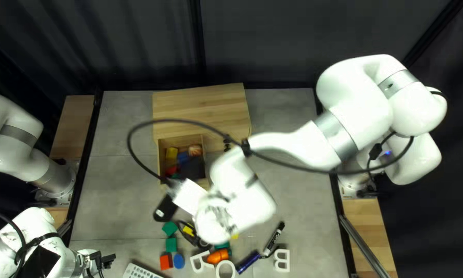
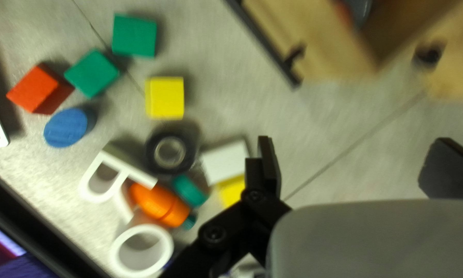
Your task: Open drawers and place objects into drawer and close
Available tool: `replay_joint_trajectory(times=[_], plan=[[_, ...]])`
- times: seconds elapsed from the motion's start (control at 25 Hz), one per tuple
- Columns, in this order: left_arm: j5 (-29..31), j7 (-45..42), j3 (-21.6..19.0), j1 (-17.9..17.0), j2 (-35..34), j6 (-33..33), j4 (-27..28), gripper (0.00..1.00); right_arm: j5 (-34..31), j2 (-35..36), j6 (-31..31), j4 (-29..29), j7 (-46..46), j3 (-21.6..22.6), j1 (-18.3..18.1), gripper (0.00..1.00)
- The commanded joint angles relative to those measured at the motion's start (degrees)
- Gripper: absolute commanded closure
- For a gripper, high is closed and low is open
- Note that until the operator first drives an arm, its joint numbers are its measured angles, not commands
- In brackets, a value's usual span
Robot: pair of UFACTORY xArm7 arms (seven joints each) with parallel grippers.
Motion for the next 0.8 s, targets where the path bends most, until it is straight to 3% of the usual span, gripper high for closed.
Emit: replay_joint_trajectory(times=[0.04, 0.28, 0.8], plan=[[0.0, 0.0, 0.0, 0.0, 0.0, 0.0, 0.0, 0.00, 2.6, 1.2, -1.3, -1.9, 3.0, 0.2, 0.0, 0.00], [0.0, 0.0, 0.0, 0.0, 0.0, 0.0, 0.0, 0.00, 3.8, 0.1, -7.3, -7.6, 4.8, 0.6, -0.1, 0.00], [0.0, 0.0, 0.0, 0.0, 0.0, 0.0, 0.0, 0.00, -0.1, 0.3, -22.4, -17.1, 3.2, 0.6, -0.6, 0.00]])
